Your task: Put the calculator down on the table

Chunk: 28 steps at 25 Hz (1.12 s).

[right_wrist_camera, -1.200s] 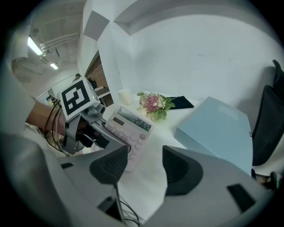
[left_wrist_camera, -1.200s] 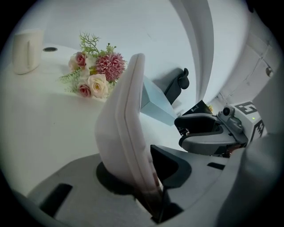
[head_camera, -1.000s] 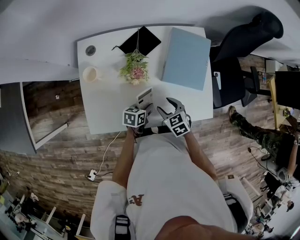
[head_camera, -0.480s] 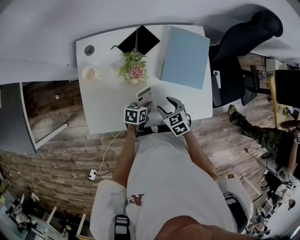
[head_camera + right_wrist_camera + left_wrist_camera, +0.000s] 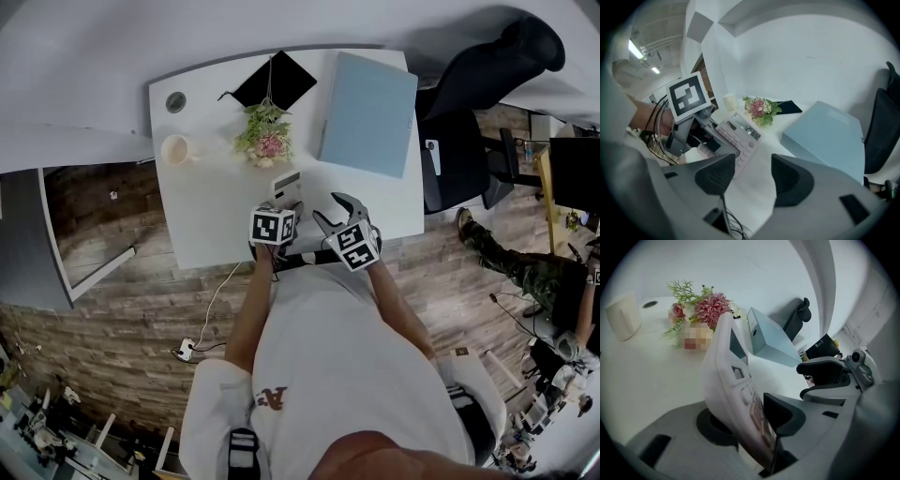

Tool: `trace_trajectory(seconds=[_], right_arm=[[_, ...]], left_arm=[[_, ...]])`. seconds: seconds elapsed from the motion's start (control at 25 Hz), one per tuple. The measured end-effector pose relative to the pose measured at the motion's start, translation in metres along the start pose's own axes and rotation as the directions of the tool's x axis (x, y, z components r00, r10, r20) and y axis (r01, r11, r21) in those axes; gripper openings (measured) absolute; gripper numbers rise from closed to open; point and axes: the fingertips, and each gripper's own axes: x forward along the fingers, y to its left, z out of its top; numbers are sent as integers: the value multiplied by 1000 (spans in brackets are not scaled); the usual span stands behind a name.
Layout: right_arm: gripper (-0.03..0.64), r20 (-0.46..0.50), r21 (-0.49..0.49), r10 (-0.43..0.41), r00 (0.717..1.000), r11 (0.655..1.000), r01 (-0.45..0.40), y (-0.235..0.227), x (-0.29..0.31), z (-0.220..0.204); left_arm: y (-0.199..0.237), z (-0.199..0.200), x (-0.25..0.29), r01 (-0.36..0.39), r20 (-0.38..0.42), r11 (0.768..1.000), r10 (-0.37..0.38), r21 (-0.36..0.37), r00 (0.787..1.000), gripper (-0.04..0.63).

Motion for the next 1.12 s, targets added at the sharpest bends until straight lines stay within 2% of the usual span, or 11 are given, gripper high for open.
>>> trace_trajectory(seconds=[0.08,0.32,0.6,1.12], right_arm=[[247,0,1,0,1000,1000,0,0,0,1],[245,-10,6,-2,1000,1000,3,-1,0,0],[243,2,6,-7,1000,1000,7,-3,3,4],[242,-35,1,-4,999,1000,4,0,7,1]], left_arm=[[6,0,-1,-28,-14,999,28,22,1000,220],[12,-3,-3,-29,-24,1000,30,10,999,250],[20,-3,-4,-38,8,999,38,22,999,299],[21,-1,-8,-81,57,995,78,55,995,342]])
